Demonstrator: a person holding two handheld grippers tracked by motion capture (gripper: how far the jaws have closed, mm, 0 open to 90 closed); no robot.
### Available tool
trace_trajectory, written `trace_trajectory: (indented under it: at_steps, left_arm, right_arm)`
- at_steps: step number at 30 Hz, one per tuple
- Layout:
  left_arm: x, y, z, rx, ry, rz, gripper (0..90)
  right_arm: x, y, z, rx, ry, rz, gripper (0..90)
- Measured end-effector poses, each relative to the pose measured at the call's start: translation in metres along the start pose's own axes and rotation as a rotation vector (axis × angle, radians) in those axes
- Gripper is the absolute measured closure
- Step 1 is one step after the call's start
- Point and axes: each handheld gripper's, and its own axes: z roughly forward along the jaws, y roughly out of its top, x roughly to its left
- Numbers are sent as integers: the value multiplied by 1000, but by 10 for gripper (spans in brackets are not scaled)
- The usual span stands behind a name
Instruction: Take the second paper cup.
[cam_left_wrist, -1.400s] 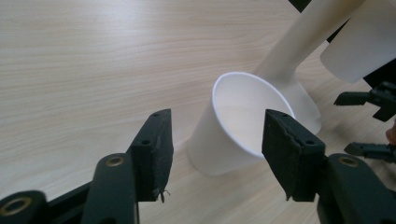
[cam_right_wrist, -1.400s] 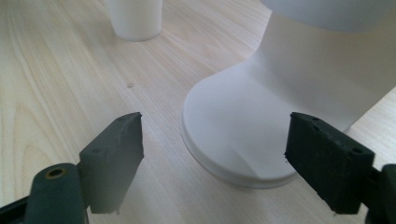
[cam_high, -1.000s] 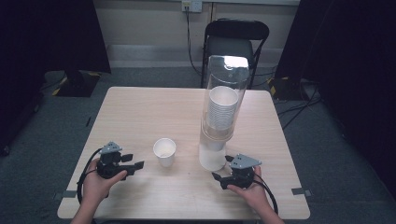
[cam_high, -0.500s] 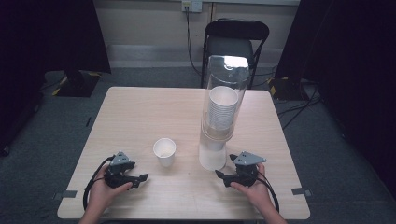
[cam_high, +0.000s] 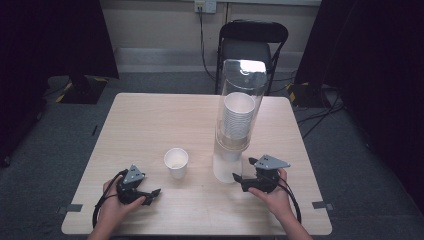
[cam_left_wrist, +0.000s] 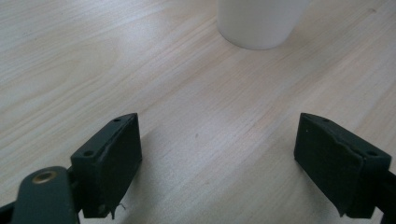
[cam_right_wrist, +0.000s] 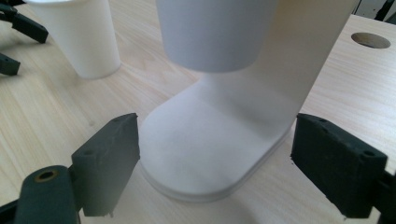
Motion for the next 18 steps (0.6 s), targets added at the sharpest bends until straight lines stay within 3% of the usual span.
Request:
trace_trajectory:
  at_steps: [7, 15, 18]
  left_arm:
    - [0, 0, 0, 5, 5, 5, 139]
    - [0, 0, 0, 4, 6, 6, 139]
    - [0, 0, 0, 5, 5, 6, 139]
  right_arm:
    - [-3, 9, 5, -6, 7, 25, 150]
    - [0, 20, 12, -31, 4, 19, 167]
    - [0, 24, 15, -47, 17, 47, 172]
